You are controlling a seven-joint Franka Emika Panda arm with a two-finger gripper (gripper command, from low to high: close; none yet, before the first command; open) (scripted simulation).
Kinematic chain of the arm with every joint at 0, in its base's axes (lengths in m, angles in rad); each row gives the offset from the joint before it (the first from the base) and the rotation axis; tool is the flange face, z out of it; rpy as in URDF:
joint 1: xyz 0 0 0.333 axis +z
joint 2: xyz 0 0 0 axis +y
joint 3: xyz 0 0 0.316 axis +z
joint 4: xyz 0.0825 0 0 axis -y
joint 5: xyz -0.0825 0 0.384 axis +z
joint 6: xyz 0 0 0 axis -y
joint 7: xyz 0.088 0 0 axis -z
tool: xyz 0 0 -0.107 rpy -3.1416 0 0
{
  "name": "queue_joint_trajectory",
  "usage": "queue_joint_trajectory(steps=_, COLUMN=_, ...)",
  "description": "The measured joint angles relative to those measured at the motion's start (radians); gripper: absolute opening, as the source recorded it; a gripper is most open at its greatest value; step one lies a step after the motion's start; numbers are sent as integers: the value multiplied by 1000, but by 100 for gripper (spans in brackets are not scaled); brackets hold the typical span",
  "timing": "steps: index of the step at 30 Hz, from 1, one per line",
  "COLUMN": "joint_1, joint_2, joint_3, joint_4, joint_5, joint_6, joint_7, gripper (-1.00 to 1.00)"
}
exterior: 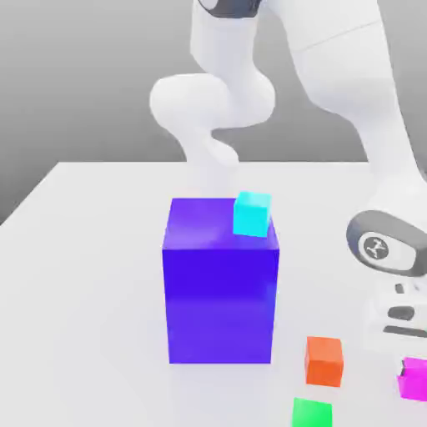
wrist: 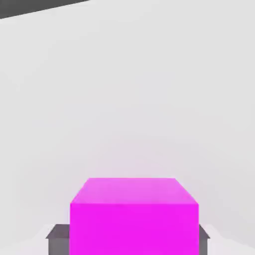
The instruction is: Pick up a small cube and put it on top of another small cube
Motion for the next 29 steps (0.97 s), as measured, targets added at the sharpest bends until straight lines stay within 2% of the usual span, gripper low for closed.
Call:
queue_joint_trajectory(steps=6, joint_1=-81, joint_2=-152, joint_3=87, joint_4=-41, joint_5=127, joint_6=-106, joint_7=-42, gripper=-100)
queue_joint_trajectory(steps=21, joint_1=-167, joint_2=-303, joint_3=-137, joint_4=-49, joint_5=382, joint_6=-195, joint_7=648, gripper=-100)
queue_joint_trajectory(steps=25, joint_1=-158, joint_2=-207, joint_3=-176, joint_4=-43, joint_5=359, joint_6=-102, joint_7=726, gripper=-100)
queue_joint_trajectory(steps=26, joint_1=-152, joint_2=-179, joint_3=-185, joint_4=-41, joint_5=349, joint_6=-75, joint_7=736, gripper=100)
queue_joint_trajectory(steps=29, joint_1=-152, joint_2=-179, joint_3=-185, joint_4=-41, joint_5=349, joint_6=-75, joint_7=736, gripper=100)
